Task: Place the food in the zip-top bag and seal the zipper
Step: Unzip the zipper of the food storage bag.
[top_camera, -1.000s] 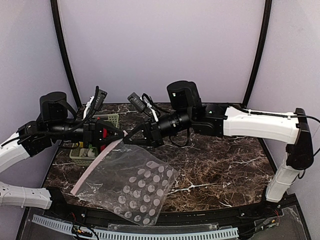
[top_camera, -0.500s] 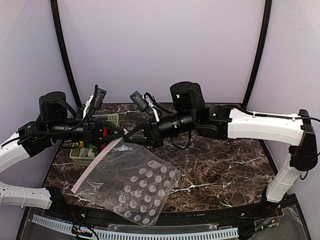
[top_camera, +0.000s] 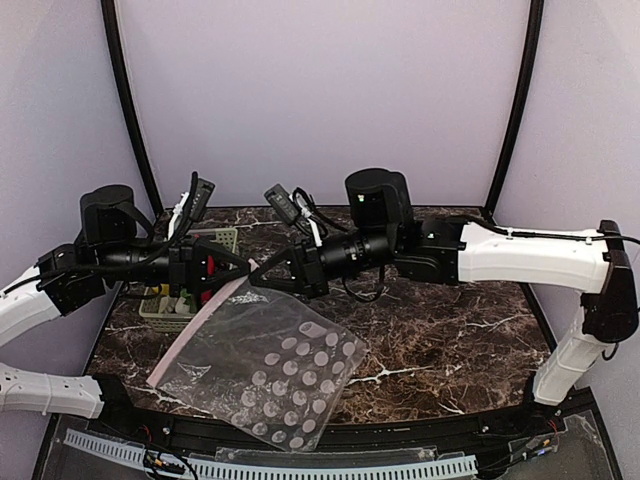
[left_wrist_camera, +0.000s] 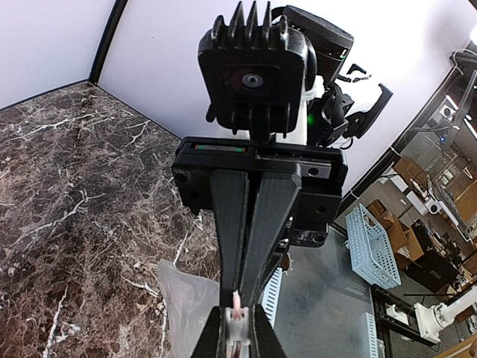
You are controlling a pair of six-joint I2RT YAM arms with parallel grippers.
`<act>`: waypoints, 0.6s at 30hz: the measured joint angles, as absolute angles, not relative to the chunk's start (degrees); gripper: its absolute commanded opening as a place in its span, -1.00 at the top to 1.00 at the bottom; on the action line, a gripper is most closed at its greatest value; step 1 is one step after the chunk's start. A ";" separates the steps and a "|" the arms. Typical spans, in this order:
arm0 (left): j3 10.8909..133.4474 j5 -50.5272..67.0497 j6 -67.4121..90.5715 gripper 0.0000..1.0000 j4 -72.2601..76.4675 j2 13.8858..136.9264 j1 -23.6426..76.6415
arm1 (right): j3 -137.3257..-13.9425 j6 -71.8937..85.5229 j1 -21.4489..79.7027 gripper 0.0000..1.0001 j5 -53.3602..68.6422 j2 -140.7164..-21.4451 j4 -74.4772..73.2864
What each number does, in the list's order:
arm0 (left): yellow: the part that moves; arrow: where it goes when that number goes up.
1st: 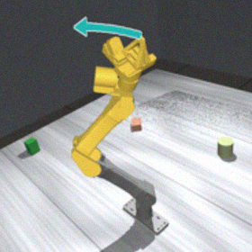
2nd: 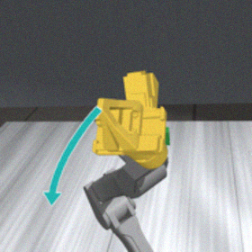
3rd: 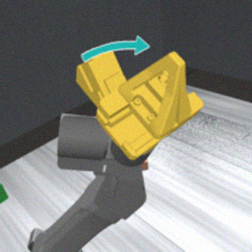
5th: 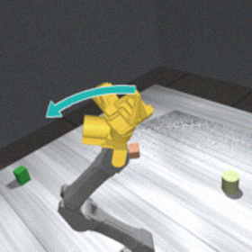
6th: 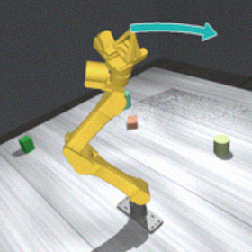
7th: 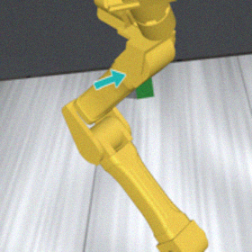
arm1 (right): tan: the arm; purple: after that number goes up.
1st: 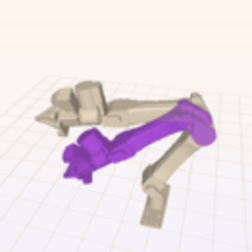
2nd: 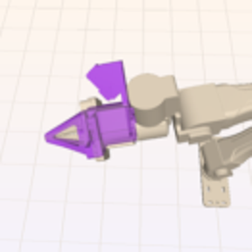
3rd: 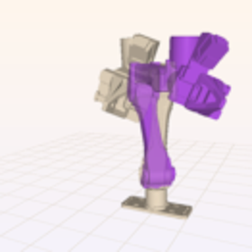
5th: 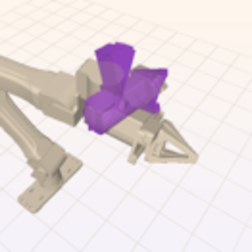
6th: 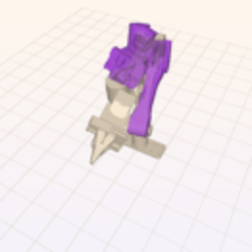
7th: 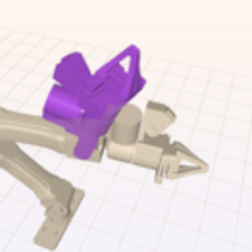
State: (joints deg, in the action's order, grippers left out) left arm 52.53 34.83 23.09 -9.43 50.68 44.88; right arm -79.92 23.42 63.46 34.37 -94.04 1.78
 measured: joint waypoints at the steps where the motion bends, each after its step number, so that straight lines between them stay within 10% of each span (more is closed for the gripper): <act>1: 52.51 34.83 23.09 0.99 -9.45 50.68 44.88 | -79.77 23.53 63.44 1.00 34.35 -93.97 1.96; 18: 52.16 33.12 22.94 0.99 -7.92 52.82 44.91 | -78.48 24.25 62.59 1.00 31.38 -93.06 1.13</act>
State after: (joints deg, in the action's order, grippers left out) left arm 52.16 33.12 22.94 -7.92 52.82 44.91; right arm -78.48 24.25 62.59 31.38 -93.06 1.13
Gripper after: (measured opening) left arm 0.067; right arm 0.004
